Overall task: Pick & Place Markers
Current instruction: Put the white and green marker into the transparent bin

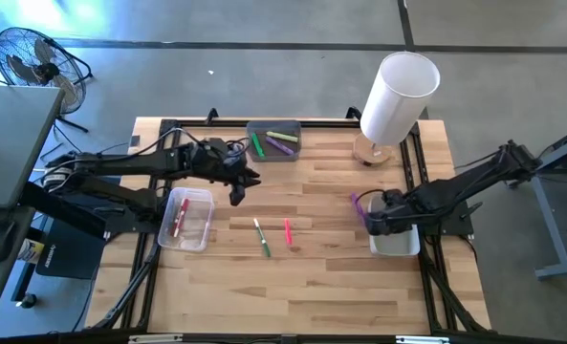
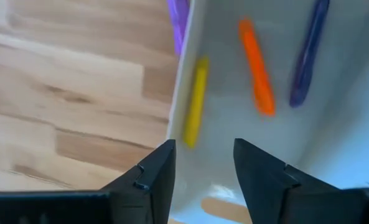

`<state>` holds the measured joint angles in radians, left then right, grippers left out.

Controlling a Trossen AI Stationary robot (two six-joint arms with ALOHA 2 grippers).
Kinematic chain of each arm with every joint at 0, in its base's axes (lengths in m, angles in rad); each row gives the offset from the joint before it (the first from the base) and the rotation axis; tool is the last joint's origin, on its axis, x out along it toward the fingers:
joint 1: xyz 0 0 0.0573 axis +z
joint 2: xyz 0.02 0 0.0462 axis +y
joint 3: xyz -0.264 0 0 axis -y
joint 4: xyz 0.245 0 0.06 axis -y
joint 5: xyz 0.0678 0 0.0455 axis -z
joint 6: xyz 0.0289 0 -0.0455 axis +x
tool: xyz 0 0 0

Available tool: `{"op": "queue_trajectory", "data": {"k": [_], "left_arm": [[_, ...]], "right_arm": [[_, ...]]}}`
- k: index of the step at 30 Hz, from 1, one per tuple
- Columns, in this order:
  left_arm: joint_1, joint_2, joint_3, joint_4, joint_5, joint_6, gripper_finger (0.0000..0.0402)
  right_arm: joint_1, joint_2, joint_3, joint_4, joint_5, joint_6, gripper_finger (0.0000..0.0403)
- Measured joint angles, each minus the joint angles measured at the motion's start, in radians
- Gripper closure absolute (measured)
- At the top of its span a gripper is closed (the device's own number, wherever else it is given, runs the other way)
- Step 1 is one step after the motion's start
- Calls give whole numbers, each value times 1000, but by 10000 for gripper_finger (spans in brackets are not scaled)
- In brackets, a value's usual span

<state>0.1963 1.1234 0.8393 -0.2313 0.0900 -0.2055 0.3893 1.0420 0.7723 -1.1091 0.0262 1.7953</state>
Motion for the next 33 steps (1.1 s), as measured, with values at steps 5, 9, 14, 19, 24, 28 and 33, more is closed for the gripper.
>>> {"op": "queue_trajectory", "data": {"k": [5, 9, 14, 19, 24, 28, 33], "left_arm": [[-14, 75, 0, -49, 20, 24, 257], [-26, 119, -1, -63, 8, 53, 208], [-85, 141, -2, -100, 3, 368, 190], [-182, 154, 0, -96, -51, 714, 205], [-264, 253, 18, -93, -106, 836, 231], [-293, 372, 107, -143, -66, 824, 245], [-304, 515, 242, -293, -3, 846, 250]], "right_arm": [[0, -61, 0, 2, 88, -20, 253], [-3, -106, 0, 29, 213, -103, 253], [-3, -175, 1, 67, 360, -232, 253], [-3, -245, 1, 75, 409, -322, 253], [-3, -297, 1, 76, 411, -399, 253], [-3, -327, 1, 74, 404, -446, 253], [-3, -349, 1, 72, 390, -473, 254]]}}
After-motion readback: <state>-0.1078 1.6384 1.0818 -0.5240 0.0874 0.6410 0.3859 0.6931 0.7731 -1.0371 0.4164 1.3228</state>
